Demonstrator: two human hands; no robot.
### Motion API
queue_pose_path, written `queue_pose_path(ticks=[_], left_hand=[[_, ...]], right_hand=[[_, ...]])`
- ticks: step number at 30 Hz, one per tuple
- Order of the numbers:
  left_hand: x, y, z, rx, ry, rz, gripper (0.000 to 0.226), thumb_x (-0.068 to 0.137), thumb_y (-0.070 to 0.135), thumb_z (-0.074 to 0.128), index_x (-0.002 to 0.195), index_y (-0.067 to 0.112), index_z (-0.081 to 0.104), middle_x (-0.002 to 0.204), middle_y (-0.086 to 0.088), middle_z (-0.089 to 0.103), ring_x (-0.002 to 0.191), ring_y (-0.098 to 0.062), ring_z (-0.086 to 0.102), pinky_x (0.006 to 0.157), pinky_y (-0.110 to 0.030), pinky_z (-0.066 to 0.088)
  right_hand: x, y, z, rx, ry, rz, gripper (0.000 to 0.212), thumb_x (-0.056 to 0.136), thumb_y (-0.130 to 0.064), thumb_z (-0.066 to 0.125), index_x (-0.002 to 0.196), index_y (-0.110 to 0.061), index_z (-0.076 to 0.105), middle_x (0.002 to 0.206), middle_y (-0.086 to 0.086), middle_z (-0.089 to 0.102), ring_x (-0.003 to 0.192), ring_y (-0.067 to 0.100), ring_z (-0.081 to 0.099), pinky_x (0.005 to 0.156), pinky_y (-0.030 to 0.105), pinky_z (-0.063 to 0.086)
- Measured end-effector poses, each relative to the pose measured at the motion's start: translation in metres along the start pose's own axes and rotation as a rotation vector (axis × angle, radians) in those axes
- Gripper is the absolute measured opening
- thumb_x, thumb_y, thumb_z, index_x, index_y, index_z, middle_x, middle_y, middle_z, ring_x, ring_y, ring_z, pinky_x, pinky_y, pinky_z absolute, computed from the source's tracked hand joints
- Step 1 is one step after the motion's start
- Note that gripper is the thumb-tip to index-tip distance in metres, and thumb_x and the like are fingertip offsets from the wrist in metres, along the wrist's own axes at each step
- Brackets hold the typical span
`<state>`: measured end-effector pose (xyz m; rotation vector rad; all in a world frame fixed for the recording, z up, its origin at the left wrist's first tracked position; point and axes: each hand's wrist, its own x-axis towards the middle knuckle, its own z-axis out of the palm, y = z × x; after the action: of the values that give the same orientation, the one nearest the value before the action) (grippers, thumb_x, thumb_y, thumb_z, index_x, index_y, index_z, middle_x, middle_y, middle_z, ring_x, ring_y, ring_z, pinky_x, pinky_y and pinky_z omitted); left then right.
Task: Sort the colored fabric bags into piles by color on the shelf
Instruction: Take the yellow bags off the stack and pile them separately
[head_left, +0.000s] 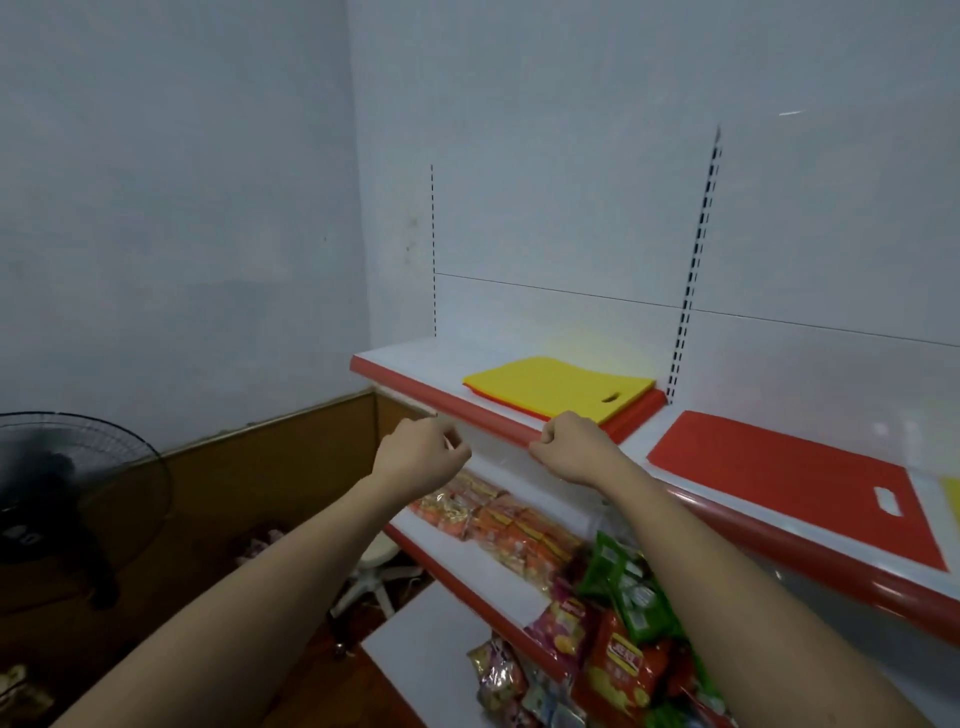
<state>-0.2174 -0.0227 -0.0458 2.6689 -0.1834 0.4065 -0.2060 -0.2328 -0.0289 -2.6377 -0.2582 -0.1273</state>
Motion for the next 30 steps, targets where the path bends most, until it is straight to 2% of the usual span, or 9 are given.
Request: queue_pose_path(ticks=[3,7,10,13,16,20,25,28,30], left_hand=[[0.023,-0.027,-0.004,-0.027,-0.012,0.005,0.022,0.090,0.044,0.053,0.089,0.027,0.068,0.074,0.006,0.070,0.063,-0.009,0.066,0.064,-0.036,0.061],[0.063,-0.046,0.003,-0.053,-0.007,0.027,0.023,0.091,0.044,0.053,0.090,0.026,0.067,0.076,0.006,0.070,0.071,-0.011,0.065,0.068,-0.038,0.060],[0.097,-0.052,0.013,-0.076,-0.032,0.052,0.023,0.093,0.039,0.054,0.087,0.021,0.066,0.077,0.004,0.068,0.072,-0.015,0.065,0.066,-0.035,0.058],[0.127,-0.057,0.027,-0.111,-0.058,0.055,0.025,0.094,0.036,0.053,0.082,0.018,0.065,0.076,0.001,0.067,0.072,-0.019,0.064,0.060,-0.030,0.048],[0.159,-0.060,0.037,-0.125,-0.093,0.074,0.024,0.094,0.035,0.054,0.087,0.017,0.067,0.083,-0.002,0.070,0.077,-0.021,0.066,0.065,-0.034,0.052],[0.205,-0.063,0.045,-0.211,-0.057,0.109,0.017,0.092,0.033,0.058,0.088,0.020,0.068,0.084,0.002,0.067,0.079,-0.018,0.063,0.068,-0.033,0.050],[0.254,-0.075,0.059,-0.285,-0.066,0.079,0.013,0.089,0.030,0.059,0.085,0.022,0.068,0.082,0.004,0.067,0.081,-0.019,0.062,0.070,-0.032,0.049],[0.285,-0.079,0.070,-0.356,-0.054,0.094,0.009,0.088,0.027,0.060,0.085,0.023,0.067,0.085,0.005,0.068,0.081,-0.018,0.063,0.069,-0.032,0.049],[0.304,-0.081,0.084,-0.378,-0.054,0.103,0.009,0.087,0.027,0.061,0.092,0.022,0.067,0.092,0.005,0.066,0.082,-0.018,0.061,0.067,-0.029,0.043]], right_hand=[[0.021,-0.011,0.011,-0.037,-0.029,0.022,0.043,0.091,-0.022,0.056,0.054,-0.015,0.033,0.050,0.005,0.027,0.052,0.022,0.028,0.061,0.032,0.027],[0.052,-0.008,0.018,-0.040,-0.017,0.067,0.044,0.093,-0.023,0.055,0.056,-0.014,0.033,0.050,0.005,0.030,0.048,0.022,0.028,0.058,0.032,0.026],[0.079,0.001,0.026,-0.021,-0.042,0.103,0.037,0.094,-0.023,0.054,0.061,-0.010,0.042,0.057,0.012,0.041,0.055,0.021,0.037,0.059,0.031,0.029],[0.104,0.011,0.033,0.002,-0.019,0.131,0.036,0.094,-0.025,0.054,0.062,-0.009,0.047,0.061,0.013,0.048,0.057,0.023,0.042,0.059,0.031,0.033],[0.124,0.019,0.035,0.040,0.124,0.166,0.037,0.092,-0.027,0.056,0.061,-0.014,0.041,0.061,0.008,0.046,0.058,0.025,0.043,0.059,0.033,0.032],[0.140,0.039,0.031,0.129,0.394,0.235,0.022,0.093,-0.031,0.052,0.081,-0.012,0.053,0.075,0.007,0.060,0.073,0.031,0.057,0.069,0.038,0.044],[0.148,0.066,0.028,0.154,0.582,0.331,0.009,0.094,-0.026,0.051,0.092,-0.017,0.051,0.068,0.006,0.058,0.061,0.027,0.055,0.058,0.036,0.042],[0.165,0.083,0.027,0.135,0.766,0.421,0.007,0.090,-0.018,0.055,0.096,-0.014,0.054,0.089,0.008,0.060,0.084,0.031,0.058,0.066,0.037,0.043],[0.173,0.092,0.030,0.106,0.859,0.477,0.013,0.088,-0.014,0.058,0.100,-0.010,0.056,0.102,0.013,0.057,0.099,0.034,0.052,0.071,0.033,0.035]])
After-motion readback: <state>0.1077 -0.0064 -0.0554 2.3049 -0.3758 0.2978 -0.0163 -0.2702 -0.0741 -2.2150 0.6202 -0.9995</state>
